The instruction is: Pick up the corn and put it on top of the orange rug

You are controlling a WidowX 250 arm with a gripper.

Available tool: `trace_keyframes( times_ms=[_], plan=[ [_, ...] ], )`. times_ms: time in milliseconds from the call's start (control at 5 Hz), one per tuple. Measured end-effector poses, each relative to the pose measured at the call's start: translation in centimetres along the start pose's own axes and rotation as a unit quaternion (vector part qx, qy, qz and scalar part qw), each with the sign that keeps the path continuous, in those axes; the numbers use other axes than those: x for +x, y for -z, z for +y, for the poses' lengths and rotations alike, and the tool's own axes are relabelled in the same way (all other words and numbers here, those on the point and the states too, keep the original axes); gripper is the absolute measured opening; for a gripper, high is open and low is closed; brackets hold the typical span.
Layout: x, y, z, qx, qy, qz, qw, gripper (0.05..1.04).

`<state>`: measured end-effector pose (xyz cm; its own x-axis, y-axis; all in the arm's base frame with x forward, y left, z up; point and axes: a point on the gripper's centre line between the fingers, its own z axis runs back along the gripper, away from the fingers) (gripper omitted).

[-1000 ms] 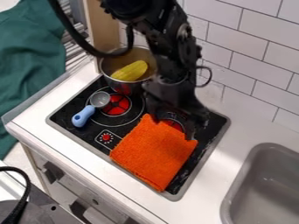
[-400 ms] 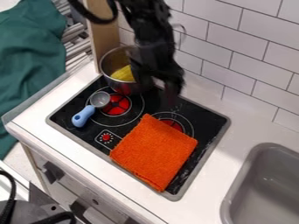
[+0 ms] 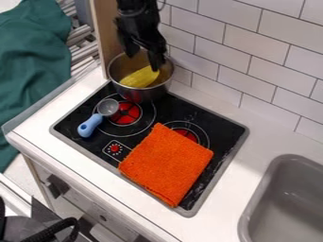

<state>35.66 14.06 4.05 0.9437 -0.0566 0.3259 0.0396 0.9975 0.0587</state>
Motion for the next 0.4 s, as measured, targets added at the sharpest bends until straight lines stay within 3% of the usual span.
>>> trace_keyframes(
  times_ms=[200, 400],
  plan=[
    [-0.7, 1.1, 0.3, 0.001, 0.005, 0.022, 0.9997, 0.999],
    [-1.6, 2.9, -0.1, -0.015, 0.011, 0.048, 0.9987, 0.999]
  ],
)
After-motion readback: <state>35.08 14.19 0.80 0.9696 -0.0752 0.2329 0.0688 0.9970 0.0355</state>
